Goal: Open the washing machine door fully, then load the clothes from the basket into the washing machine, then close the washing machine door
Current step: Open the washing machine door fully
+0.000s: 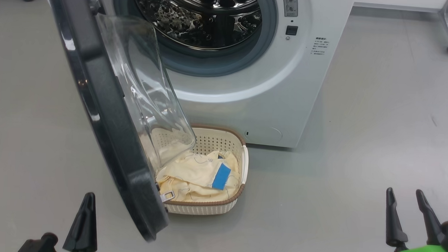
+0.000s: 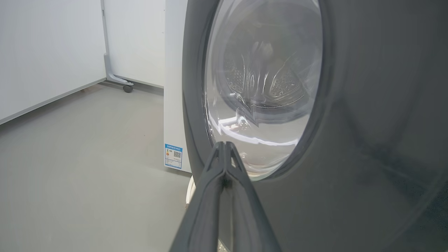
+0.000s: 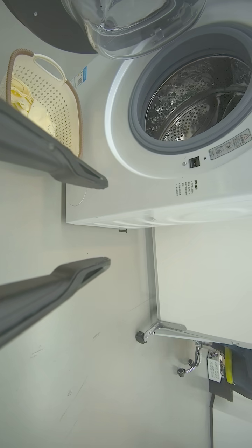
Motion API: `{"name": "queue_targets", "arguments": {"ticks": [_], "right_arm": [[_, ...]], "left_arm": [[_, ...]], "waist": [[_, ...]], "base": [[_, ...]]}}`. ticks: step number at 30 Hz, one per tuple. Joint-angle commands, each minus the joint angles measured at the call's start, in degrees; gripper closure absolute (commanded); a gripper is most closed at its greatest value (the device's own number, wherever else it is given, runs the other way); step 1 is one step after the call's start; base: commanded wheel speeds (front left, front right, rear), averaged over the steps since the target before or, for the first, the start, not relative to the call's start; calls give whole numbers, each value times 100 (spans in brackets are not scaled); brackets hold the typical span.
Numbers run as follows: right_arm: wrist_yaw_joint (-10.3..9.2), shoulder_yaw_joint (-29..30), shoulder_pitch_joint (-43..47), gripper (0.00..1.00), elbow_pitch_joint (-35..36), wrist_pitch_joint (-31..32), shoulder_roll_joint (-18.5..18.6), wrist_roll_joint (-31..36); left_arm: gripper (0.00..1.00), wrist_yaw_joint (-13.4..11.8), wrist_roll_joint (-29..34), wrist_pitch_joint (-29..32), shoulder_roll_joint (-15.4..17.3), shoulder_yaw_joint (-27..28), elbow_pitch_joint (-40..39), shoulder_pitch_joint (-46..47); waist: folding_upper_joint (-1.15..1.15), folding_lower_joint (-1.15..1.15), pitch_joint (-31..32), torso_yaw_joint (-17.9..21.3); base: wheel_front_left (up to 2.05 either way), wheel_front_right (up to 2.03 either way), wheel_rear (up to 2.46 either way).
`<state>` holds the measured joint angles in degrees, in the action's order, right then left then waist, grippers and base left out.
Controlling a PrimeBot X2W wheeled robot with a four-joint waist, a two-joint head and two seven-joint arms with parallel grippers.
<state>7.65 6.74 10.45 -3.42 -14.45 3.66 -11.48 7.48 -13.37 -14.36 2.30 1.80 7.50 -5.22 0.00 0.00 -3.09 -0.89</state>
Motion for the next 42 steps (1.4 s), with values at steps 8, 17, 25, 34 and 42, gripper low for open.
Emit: {"name": "queue_targets", "arguments": {"ticks": [8, 17, 25, 34, 42], "right_arm": [[-16, -59, -39, 0, 36, -55, 84, 193], [-16, 34, -32, 0, 89, -55, 62, 189], [-16, 125, 73, 0, 128, -55, 24, 183], [-16, 184, 201, 0, 124, -55, -33, 150], [-16, 176, 185, 0, 108, -55, -52, 154]], "left_arm": [[100, -44, 94, -63, 58, 370, -215, 101], [100, -634, -87, -63, 58, 1305, -885, 414], [100, -724, 332, -63, 58, 1266, -1940, 734], [100, -471, 585, 669, 86, 262, -3048, 1552], [100, -643, -160, 1733, 61, -1676, -3520, 2037]], "waist": [[0, 0, -72, -25], [0, 0, -122, -143], [0, 0, 14, -358], [0, 0, 144, -702], [0, 0, 179, -870]], "base": [[0, 0, 0], [0, 0, 0], [0, 0, 0], [0, 0, 0], [0, 0, 0]]}}
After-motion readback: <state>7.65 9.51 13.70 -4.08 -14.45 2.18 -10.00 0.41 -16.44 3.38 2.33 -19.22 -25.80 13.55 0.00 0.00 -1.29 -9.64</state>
